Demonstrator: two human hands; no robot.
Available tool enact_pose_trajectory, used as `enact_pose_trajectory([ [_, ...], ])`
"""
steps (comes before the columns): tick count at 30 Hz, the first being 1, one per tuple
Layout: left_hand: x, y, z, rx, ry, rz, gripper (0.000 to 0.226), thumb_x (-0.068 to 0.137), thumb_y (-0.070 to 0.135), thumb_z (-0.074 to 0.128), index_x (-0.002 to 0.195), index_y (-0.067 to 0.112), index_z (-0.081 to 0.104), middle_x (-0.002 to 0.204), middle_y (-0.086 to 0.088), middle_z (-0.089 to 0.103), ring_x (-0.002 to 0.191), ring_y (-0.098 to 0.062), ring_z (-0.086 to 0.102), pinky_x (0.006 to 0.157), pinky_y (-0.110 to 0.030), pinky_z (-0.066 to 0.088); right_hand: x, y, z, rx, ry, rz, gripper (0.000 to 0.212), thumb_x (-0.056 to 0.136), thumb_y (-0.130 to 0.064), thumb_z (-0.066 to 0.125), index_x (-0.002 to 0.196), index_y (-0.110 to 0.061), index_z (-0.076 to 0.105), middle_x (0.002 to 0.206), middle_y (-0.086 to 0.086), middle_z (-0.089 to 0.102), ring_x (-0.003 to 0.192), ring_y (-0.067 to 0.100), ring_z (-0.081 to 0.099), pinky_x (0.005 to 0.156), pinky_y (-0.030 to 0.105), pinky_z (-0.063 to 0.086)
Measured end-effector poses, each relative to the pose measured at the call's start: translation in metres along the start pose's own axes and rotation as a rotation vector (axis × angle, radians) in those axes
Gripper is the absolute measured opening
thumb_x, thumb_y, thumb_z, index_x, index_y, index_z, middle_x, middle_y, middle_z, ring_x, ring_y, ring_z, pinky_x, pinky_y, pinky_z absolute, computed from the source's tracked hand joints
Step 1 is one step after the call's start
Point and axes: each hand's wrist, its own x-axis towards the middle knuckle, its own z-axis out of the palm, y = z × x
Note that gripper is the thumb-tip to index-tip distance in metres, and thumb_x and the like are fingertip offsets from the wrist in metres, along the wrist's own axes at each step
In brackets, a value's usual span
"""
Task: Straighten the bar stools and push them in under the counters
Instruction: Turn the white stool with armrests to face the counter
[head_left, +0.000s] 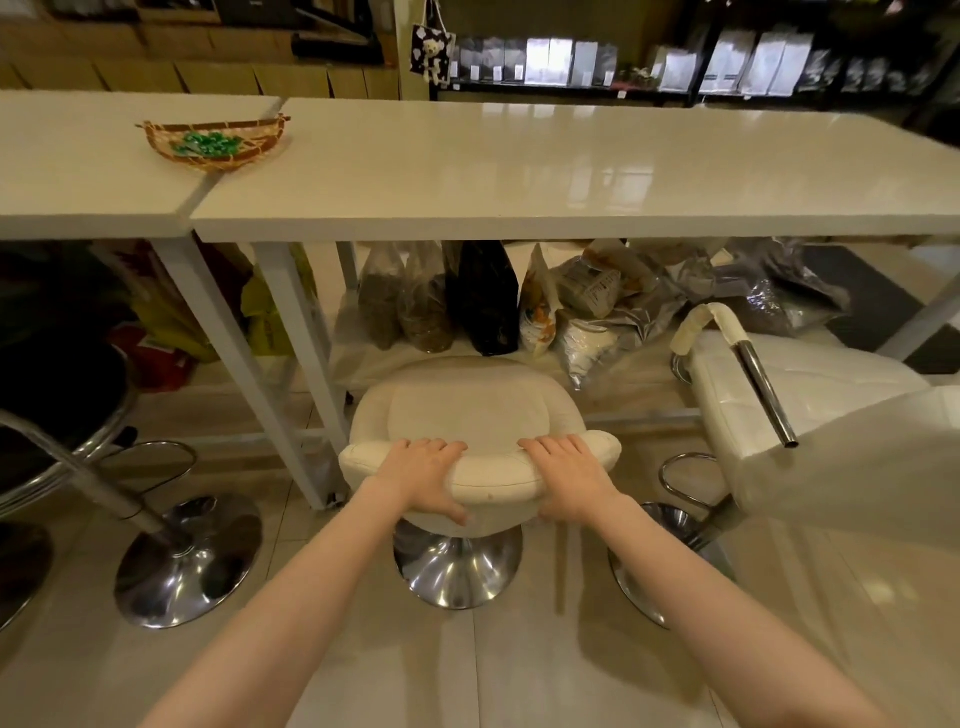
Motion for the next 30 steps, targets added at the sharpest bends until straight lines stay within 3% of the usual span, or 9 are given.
enact_pose_trajectory([
  [2, -0.003, 0.003, -0.014, -0.084, 0.001, -0.006, 0.098, 0.071, 0.069, 0.058, 0.146, 0.019, 0.020, 0.148, -0.005, 0.034, 0.132, -0.024, 0.035, 0.108, -0.044, 0.028, -0.009, -0.003, -0.009, 0.080, -0.009, 0.029, 0.099, 0.066, -0.022, 0.079, 0.145, -0.019, 0.019, 0.144, 0.004, 0.038, 0.132, 0.022, 0.035, 0.111, 0.034, 0.024],
  [5, -0.004, 0.014, -0.047, -0.123, 0.163, 0.036, 0.087, 0.079, 0.063, 0.054, 0.146, 0.017, 0.021, 0.150, -0.007, 0.032, 0.133, -0.026, 0.035, 0.108, -0.042, 0.030, -0.026, -0.006, -0.035, 0.209, 0.077, 0.096, 0.095, 0.071, -0.021, 0.075, 0.147, -0.019, 0.018, 0.147, 0.006, 0.036, 0.133, 0.023, 0.034, 0.108, 0.034, 0.030],
  [9, 0.001, 0.049, -0.106, -0.193, 0.426, 0.171, 0.074, 0.086, 0.053, 0.054, 0.144, 0.015, 0.027, 0.147, -0.007, 0.037, 0.132, -0.022, 0.038, 0.106, -0.040, 0.036, -0.054, -0.005, -0.072, 0.261, 0.335, 0.198, 0.086, 0.079, -0.030, 0.070, 0.147, -0.018, 0.018, 0.149, 0.003, 0.034, 0.136, 0.018, 0.030, 0.109, 0.031, 0.026],
  [12, 0.005, 0.089, -0.143, -0.268, 0.528, 0.322, 0.069, 0.087, 0.047, 0.056, 0.142, 0.015, 0.029, 0.145, -0.007, 0.040, 0.130, -0.021, 0.040, 0.106, -0.040, 0.037, -0.083, 0.002, -0.099, 0.245, 0.515, 0.285, 0.081, 0.082, -0.031, 0.067, 0.147, -0.019, 0.020, 0.148, 0.001, 0.035, 0.135, 0.015, 0.030, 0.110, 0.030, 0.026],
  [18, 0.003, 0.177, -0.173, -0.205, 0.531, 0.633, 0.067, 0.087, 0.046, 0.055, 0.142, 0.017, 0.030, 0.144, -0.004, 0.041, 0.128, -0.018, 0.042, 0.104, -0.038, 0.038, -0.164, 0.041, -0.135, 0.119, 0.711, 0.457, 0.077, 0.080, -0.031, 0.068, 0.144, -0.018, 0.028, 0.140, 0.003, 0.044, 0.126, 0.018, 0.039, 0.107, 0.037, 0.034],
  [21, -0.001, 0.220, -0.179, -0.181, 0.521, 0.752, 0.068, 0.087, 0.046, 0.056, 0.143, 0.018, 0.029, 0.145, -0.004, 0.040, 0.129, -0.019, 0.041, 0.106, -0.039, 0.037, -0.212, 0.065, -0.146, 0.056, 0.759, 0.551, 0.079, 0.077, -0.028, 0.071, 0.143, -0.016, 0.029, 0.140, 0.005, 0.044, 0.129, 0.020, 0.038, 0.109, 0.035, 0.029],
  [30, 0.006, 0.352, -0.182, -0.148, 0.457, 0.845, 0.078, 0.082, 0.052, 0.059, 0.144, 0.019, 0.024, 0.149, -0.002, 0.034, 0.132, -0.018, 0.036, 0.107, -0.039, 0.035, -0.345, 0.163, -0.147, -0.025, 0.747, 0.759, 0.087, 0.069, -0.028, 0.075, 0.143, -0.015, 0.031, 0.142, 0.006, 0.042, 0.132, 0.022, 0.034, 0.109, 0.034, 0.027],
])
